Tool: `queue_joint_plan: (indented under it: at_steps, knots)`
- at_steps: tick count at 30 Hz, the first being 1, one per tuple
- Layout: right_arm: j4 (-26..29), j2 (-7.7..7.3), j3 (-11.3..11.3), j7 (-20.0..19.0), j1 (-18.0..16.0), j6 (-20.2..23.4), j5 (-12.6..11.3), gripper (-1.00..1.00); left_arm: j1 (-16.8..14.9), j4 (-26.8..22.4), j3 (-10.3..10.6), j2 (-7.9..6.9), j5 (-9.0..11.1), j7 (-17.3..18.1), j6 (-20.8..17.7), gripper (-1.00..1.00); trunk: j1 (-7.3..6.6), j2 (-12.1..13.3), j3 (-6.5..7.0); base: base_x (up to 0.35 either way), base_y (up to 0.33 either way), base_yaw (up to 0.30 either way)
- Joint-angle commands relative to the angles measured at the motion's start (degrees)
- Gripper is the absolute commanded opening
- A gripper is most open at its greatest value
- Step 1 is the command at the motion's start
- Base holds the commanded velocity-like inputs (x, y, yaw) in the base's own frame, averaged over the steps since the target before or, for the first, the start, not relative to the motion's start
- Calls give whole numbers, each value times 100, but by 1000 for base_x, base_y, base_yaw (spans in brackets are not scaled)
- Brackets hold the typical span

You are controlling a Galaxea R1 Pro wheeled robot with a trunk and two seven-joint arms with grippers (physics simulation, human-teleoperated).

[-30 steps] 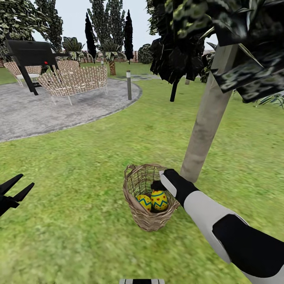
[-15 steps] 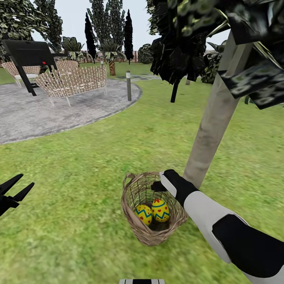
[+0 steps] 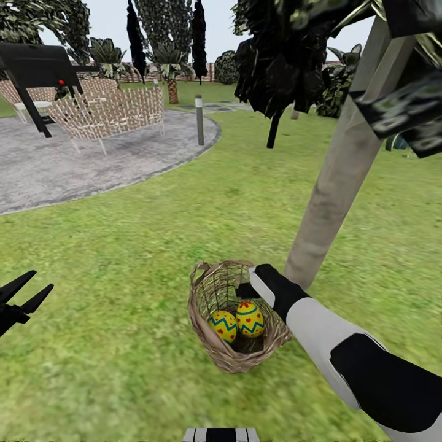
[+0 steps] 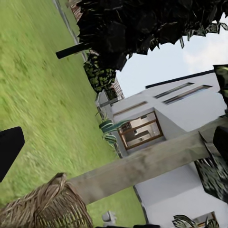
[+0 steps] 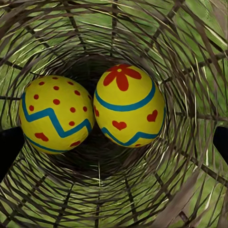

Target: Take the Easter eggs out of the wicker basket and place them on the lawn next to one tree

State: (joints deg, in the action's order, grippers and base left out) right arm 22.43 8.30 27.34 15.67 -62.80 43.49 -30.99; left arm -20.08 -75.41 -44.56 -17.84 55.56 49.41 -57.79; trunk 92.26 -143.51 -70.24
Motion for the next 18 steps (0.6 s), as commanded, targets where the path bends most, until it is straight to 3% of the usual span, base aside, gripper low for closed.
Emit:
queue_joint_plan:
  at_steps: [1, 18]
  knots:
    - [7, -7, 43, 44, -5, 10, -59, 100, -3, 1, -5, 0, -11, 25, -22, 100, 1, -4, -27, 0, 0, 0]
    - [-10, -13, 55, 59, -5, -190, -11, 100, -2, 0, -1, 0, -10, 25, -22, 100, 45, -26, -404, 0, 0, 0]
